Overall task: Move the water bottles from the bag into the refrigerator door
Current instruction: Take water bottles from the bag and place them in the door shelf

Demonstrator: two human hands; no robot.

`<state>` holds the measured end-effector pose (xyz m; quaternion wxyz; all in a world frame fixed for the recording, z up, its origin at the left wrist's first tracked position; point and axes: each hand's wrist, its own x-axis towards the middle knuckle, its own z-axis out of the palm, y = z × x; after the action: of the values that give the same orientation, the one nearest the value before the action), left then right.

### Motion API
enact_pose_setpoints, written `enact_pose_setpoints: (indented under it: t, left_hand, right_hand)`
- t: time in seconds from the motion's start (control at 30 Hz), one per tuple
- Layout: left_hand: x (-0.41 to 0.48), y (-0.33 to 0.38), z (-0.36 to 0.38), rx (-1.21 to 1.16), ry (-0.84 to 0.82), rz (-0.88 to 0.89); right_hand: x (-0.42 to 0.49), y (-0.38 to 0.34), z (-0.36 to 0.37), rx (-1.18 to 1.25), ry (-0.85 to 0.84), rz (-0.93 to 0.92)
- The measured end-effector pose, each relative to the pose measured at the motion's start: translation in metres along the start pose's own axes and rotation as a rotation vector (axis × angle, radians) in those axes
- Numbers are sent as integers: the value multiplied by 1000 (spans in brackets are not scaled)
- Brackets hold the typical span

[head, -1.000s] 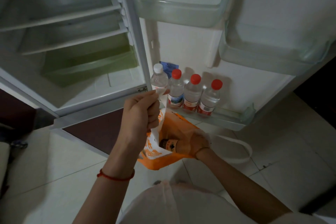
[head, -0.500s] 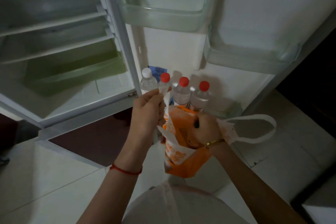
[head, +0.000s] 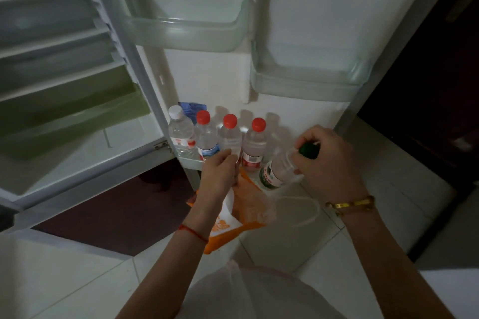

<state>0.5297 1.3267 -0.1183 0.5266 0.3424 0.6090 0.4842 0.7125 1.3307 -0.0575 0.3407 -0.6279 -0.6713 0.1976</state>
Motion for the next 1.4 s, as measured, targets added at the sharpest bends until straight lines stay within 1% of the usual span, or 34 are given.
enact_pose_setpoints:
  t: [0.2,0.33,0.47,0.6,0.77,1.03,1.2,1.33,1.4]
  left_hand:
    - [9,-11,8,14,11,-7]
    - [9,-12,9,31,58,-2]
    - [5,-15,5,61,115,-7]
    - [0,-24,-5,72,211,-6]
    - [-8,-28,-16,45,304,-6]
    - [-16,-40,-26,83,386,3]
    - [-20,-46,-33,132,443,-18]
    - [-21,-51,-42,168,506,-20]
    - [-23,-53,-47,187,538,-17]
  right_hand:
    - [7,-7,-18,-1,74,-33]
    - [20,-6,-11,-29,97,-70]
    - [39,5,11,-85,48,-68]
    - [57,7,23,-135,37,-107]
    - [60,22,39,-186,-51,-121]
    - [70,53,61,-169,-144,-120]
    - [75,49,61,-191,-146,-158]
    - [60,35,52,-316,-233,-236]
    - [47,23,50,-288,-280,-290]
